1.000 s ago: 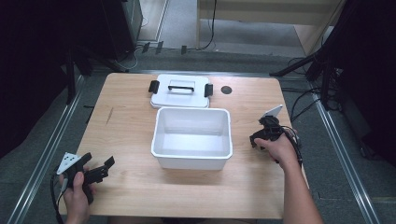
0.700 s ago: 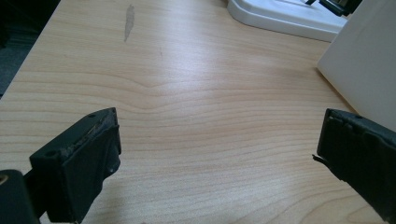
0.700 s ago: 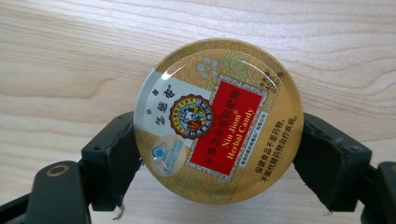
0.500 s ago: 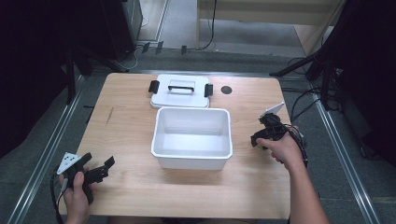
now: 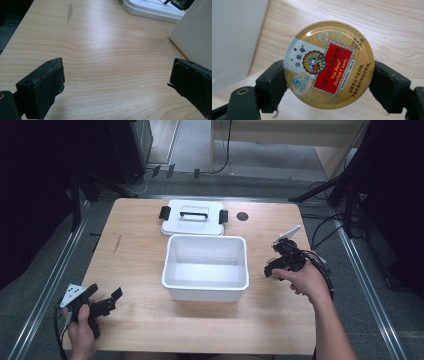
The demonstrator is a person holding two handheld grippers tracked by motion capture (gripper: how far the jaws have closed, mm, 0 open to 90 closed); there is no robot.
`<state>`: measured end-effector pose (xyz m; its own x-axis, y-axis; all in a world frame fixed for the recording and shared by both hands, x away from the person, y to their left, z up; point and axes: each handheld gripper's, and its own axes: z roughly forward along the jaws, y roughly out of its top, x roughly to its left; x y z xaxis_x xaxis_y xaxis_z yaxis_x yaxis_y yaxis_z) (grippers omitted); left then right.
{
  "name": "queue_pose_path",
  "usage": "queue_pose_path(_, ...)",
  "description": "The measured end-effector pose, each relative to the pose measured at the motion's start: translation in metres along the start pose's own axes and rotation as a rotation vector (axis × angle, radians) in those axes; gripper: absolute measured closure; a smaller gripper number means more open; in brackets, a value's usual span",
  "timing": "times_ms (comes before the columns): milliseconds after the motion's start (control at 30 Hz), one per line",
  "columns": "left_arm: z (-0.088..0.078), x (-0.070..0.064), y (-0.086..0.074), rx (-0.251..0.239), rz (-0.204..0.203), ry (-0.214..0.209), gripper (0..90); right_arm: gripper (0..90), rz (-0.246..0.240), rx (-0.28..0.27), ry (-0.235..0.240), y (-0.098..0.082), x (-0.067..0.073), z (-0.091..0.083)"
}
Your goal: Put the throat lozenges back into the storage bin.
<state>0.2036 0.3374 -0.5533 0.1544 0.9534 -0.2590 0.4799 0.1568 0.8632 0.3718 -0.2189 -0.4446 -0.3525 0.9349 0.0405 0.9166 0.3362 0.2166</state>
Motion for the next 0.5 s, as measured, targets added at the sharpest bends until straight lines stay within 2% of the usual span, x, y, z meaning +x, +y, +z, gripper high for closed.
queue_pose_path(133,0.0,-0.001,0.0,0.0,0.003,0.003,0.3,20.8,-0.059,-0.008,-0.004,0.001,0.013,-0.021)
queue_pose_path(200,0.0,-0.001,0.0,0.001,0.003,0.004,0.3,20.8,-0.063,-0.011,-0.002,0.001,0.014,-0.023)
queue_pose_path(367,0.0,-0.001,0.0,0.002,0.003,0.003,0.3,20.8,-0.117,-0.013,0.002,0.003,0.029,-0.044)
queue_pose_path(500,0.0,-0.001,0.0,0.001,0.002,0.0,0.3,20.8,-0.138,-0.025,0.005,0.004,0.035,-0.053)
